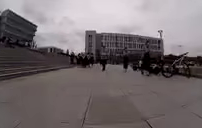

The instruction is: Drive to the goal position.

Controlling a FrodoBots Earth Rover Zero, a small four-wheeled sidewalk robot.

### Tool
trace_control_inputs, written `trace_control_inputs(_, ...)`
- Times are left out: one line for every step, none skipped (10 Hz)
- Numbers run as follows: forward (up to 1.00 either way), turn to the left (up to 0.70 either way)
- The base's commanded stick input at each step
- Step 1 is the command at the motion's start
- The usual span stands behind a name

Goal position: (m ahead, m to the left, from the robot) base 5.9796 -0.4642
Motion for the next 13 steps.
trace_control_inputs(0.7, 0.0)
trace_control_inputs(0.7, 0.0)
trace_control_inputs(0.7, -0.01)
trace_control_inputs(0.7, -0.14)
trace_control_inputs(0.7, -0.14)
trace_control_inputs(0.7, -0.14)
trace_control_inputs(0.7, -0.14)
trace_control_inputs(0.7, -0.14)
trace_control_inputs(0.7, -0.14)
trace_control_inputs(0.7, -0.14)
trace_control_inputs(0.7, -0.14)
trace_control_inputs(0.7, -0.14)
trace_control_inputs(0.7, -0.14)
